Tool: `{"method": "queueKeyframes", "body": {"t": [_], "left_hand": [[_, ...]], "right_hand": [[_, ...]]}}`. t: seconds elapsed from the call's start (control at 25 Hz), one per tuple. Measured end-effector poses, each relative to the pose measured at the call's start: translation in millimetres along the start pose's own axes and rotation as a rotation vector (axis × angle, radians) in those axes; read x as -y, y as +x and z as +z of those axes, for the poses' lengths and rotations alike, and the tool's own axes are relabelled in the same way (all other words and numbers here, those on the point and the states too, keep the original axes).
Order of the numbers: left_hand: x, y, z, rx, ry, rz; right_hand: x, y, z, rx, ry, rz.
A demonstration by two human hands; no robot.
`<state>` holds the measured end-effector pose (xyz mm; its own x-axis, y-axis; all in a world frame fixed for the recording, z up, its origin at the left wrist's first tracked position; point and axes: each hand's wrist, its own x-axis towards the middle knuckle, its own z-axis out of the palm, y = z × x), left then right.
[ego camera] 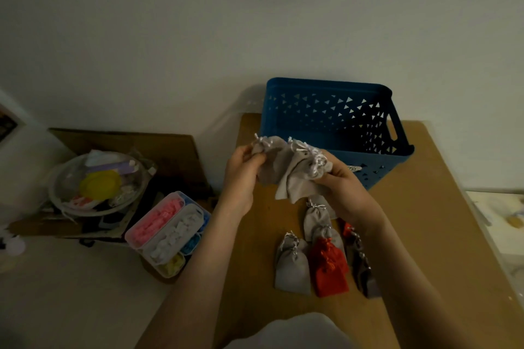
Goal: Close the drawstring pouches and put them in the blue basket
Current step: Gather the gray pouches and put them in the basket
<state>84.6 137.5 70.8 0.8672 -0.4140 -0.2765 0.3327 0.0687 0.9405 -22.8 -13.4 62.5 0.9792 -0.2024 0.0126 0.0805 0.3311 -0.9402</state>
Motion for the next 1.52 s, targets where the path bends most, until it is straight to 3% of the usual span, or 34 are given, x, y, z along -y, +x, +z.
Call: {"method": "queueKeyframes", "body": {"t": [0.12,0.2,0.48,0.6,0.72,0.84,0.96,1.12,1.32,1.52], "left_hand": [[-1.6,1.3,0.1,-0.045,0.041,-0.094],[-3.7,-0.5,3.9,0.052,0.019,-0.202],[-6.9,-9.1,8.3,0.229,-0.271,-0.257],[-0.7,-15.2,8.2,0.272,-0.320,-0.188],[2.8,-14.7,9.4,0.310,-0.352,-0.152],[4.2,-10.9,11.4,0.277,-0.376,-0.155],[9.1,-5.7,11.0,0.217,-0.342,-0.135],[8.6,-4.9,8.9,0.243,-0.391,-0.149],[13.5,3.1,0.0,0.123,-0.278,-0.156],[7.7,-0.5,5.7,0.164,-0.157,-0.231]], "right_hand": [[6.8,-1.2,6.8,0.113,0.086,-0.029],[6.0,3.2,13.0,0.148,0.026,-0.012],[-4.7,11.6,15.1,0.009,-0.184,0.110],[-4.8,10.5,21.7,-0.041,-0.173,0.110],[-8.9,11.8,29.5,-0.198,-0.319,0.005],[-19.3,15.1,30.9,-0.418,-0.756,-0.232],[-21.0,15.4,32.1,-0.466,-0.924,-0.347],[-13.0,11.4,28.1,-0.431,-0.854,-0.278],[2.5,-0.7,24.0,-0.255,-0.250,-0.113],[-7.5,4.8,26.1,-0.171,-0.420,-0.080]]}}
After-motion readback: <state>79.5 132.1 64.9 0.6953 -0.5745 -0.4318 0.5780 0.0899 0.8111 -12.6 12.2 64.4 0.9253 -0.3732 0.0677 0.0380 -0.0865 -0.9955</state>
